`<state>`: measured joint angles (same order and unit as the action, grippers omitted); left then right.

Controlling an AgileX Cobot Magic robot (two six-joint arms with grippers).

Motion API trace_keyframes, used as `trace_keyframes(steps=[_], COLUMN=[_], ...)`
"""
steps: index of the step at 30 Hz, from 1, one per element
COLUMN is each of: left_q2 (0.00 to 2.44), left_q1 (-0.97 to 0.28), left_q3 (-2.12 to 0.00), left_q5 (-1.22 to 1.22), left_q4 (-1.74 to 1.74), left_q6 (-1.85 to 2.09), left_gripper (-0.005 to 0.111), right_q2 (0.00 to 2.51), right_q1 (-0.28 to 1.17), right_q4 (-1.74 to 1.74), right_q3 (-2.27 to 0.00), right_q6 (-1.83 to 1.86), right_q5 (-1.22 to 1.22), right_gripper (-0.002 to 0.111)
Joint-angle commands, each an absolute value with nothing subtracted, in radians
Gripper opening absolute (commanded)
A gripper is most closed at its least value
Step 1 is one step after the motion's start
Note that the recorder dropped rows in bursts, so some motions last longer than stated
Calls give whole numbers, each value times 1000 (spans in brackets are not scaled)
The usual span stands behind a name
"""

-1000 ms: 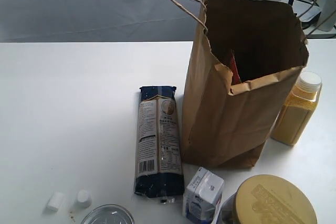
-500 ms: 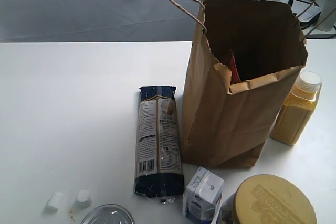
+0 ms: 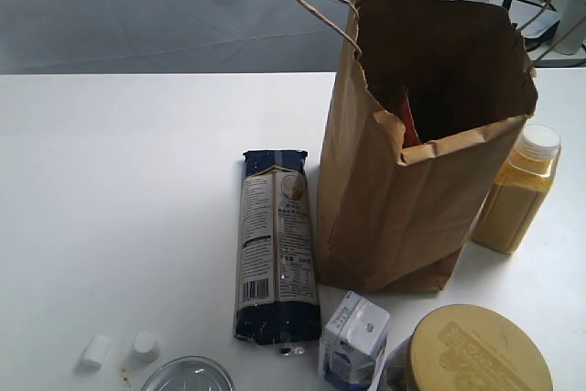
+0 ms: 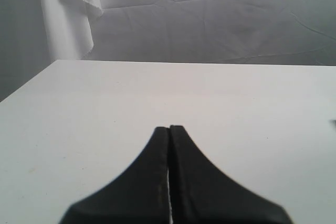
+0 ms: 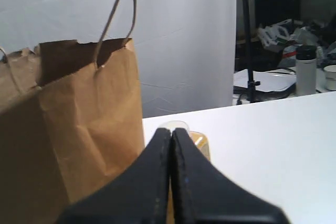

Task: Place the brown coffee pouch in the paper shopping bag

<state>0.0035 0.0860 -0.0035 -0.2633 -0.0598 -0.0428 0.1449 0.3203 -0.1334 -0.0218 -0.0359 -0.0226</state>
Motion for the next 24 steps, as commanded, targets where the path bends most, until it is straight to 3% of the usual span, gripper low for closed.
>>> trace_keyframes(steps=[1, 24], left_q2=[0, 0], left_q1=[90, 90], left_q3=[0, 0], left_q5=[-260, -260], left_q4=[-64, -64], left_q6=[-46, -46], left_gripper=[0, 0], right_q2=[60, 0], right_q1=[287, 289], right_q4=[-127, -74], right_q3=[0, 0], right_q6=[78, 8], right_q5=[19, 110], right_gripper=[0, 0])
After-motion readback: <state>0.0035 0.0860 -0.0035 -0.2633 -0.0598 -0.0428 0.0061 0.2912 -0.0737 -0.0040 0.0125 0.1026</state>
